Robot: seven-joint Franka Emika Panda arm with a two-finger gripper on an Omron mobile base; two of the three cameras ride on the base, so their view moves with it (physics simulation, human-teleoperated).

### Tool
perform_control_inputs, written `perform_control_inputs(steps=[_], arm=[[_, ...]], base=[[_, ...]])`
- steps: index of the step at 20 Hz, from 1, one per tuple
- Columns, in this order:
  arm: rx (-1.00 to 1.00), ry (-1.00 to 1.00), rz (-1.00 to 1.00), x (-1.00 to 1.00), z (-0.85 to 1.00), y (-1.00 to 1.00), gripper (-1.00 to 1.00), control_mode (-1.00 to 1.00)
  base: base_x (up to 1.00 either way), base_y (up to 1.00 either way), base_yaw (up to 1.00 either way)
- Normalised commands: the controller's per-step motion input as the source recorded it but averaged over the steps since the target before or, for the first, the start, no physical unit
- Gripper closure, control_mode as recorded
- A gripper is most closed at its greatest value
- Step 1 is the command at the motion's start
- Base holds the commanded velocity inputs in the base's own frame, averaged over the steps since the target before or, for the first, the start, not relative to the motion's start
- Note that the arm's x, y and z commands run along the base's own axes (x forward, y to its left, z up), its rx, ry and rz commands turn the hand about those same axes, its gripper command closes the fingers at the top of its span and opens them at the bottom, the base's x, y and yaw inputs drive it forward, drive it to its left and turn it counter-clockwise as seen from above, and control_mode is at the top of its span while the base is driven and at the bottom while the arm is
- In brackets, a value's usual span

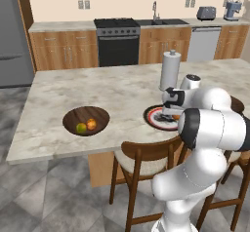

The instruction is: Take the fruits from the plate on the dining counter and place two fruits in each bowl.

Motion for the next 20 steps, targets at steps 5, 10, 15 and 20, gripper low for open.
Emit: perform_control_inputs(steps=[5, 10, 15, 20], arm=[[-0.01, -0.01, -0.04, 0.0, 0.0, -0.01, -1.0, -1.0], [0.0, 0.0, 0.0, 0.0, 0.0, 0.0, -1.0, -1.0], [0.0, 0.0, 0.0, -0.01, 0.0, 0.0, -1.0, 1.0], [0.0, 0.0, 0.0, 0.0, 0.0, 0.0, -1.0, 1.0]], base=[[0.0, 0.0, 0.0], [0.0, 0.0, 0.0], [0.0, -0.11, -0.01], [0.01, -0.66, -0.02]])
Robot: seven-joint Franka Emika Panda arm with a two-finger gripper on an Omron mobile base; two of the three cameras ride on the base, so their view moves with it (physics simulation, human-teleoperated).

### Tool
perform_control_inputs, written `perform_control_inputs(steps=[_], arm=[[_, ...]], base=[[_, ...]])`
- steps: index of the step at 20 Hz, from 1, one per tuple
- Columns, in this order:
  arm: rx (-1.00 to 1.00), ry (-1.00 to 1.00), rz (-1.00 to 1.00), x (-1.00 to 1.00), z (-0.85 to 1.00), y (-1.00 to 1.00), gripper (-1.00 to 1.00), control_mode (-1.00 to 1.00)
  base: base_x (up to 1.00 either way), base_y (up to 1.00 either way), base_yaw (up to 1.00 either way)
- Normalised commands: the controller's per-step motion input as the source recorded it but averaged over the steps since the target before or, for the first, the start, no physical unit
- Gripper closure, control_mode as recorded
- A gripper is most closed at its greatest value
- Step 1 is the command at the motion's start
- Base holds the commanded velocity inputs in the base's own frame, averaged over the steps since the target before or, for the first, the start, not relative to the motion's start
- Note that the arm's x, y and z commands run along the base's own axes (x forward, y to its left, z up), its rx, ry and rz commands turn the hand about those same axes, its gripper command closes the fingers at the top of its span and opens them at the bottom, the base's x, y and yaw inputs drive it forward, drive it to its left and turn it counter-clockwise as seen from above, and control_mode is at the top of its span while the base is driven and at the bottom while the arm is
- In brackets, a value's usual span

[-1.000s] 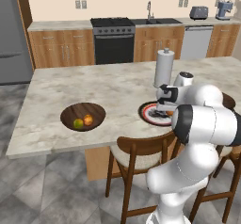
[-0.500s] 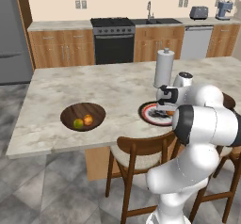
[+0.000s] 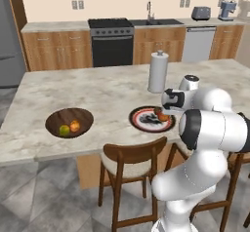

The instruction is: Take the fruits from the plate on the dining counter and place two fruits in each bowl.

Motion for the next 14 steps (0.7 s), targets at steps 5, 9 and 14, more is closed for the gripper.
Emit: perform_control_inputs(steps=[5, 9, 14], arm=[[0.0, 0.0, 0.0, 0.0, 0.0, 0.0, -1.0, 1.0], [0.0, 0.0, 0.0, 0.0, 0.0, 0.0, -1.0, 1.0], [0.0, 0.0, 0.0, 0.0, 0.0, 0.0, -1.0, 1.0]], base=[[0.08, -0.61, -0.03], [0.28, -0.44, -0.01], [0.44, -0.35, 0.0]])
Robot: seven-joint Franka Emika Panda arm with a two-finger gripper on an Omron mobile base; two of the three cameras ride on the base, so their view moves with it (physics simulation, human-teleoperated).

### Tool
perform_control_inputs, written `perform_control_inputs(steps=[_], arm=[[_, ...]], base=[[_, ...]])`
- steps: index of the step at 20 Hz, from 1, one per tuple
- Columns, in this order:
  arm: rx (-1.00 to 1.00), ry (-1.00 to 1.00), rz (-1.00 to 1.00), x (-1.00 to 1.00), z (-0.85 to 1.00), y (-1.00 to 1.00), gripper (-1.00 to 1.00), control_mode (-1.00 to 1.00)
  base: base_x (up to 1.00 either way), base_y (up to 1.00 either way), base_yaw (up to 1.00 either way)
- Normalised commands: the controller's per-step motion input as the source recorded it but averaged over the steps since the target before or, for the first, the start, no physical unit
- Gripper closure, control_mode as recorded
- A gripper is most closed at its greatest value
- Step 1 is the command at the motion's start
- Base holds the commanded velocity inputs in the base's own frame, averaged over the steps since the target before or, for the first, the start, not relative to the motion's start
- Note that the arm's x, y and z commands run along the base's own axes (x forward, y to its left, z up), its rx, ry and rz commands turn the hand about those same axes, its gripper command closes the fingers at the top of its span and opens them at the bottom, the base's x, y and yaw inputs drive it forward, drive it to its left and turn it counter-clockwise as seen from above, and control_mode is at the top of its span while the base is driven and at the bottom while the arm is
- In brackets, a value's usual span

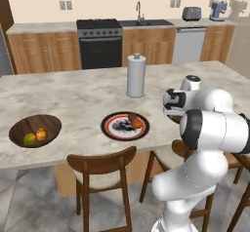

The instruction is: Take the fruits from the plate on the dining counter and place two fruits in each bowl.

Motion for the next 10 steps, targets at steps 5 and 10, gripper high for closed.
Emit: perform_control_inputs(steps=[5, 10], arm=[[0.0, 0.0, 0.0, 0.0, 0.0, 0.0, -1.0, 1.0], [0.0, 0.0, 0.0, 0.0, 0.0, 0.0, -1.0, 1.0]], base=[[0.65, -0.1, 0.0], [0.32, -0.06, 0.0]])
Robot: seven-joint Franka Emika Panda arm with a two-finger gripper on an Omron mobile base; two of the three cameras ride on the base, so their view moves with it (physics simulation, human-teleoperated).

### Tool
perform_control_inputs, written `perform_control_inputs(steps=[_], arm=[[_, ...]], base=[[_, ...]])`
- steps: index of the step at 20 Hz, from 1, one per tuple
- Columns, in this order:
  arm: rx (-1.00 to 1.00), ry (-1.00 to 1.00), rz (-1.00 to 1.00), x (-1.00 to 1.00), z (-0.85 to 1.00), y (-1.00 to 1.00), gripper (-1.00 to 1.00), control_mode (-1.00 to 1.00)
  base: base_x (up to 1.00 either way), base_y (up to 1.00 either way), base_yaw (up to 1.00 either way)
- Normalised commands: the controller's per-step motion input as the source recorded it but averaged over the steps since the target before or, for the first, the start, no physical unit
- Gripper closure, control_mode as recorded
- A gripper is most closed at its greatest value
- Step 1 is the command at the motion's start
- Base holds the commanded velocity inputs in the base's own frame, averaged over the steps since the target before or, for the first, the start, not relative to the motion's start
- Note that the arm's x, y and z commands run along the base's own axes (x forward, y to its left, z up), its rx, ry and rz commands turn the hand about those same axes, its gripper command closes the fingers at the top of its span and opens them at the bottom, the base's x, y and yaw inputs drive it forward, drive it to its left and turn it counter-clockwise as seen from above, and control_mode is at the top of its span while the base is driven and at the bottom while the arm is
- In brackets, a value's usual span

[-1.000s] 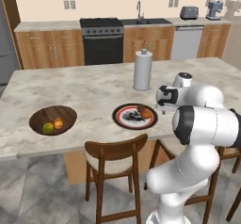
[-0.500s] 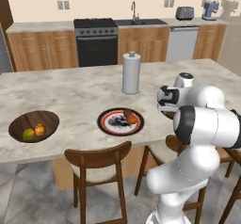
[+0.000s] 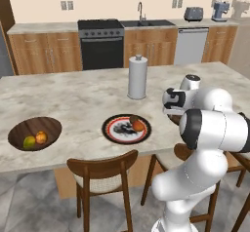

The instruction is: Take the fruits from the plate on the dining counter and place two fruits in each bowl.

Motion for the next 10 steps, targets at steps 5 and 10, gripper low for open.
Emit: perform_control_inputs(steps=[5, 10], arm=[[0.0, 0.0, 0.0, 0.0, 0.01, 0.02, -1.0, -1.0], [-0.03, -0.03, 0.09, 0.0, 0.11, 0.47, -1.0, -1.0]], base=[[0.0, 0.0, 0.0], [0.0, 0.0, 0.0]])
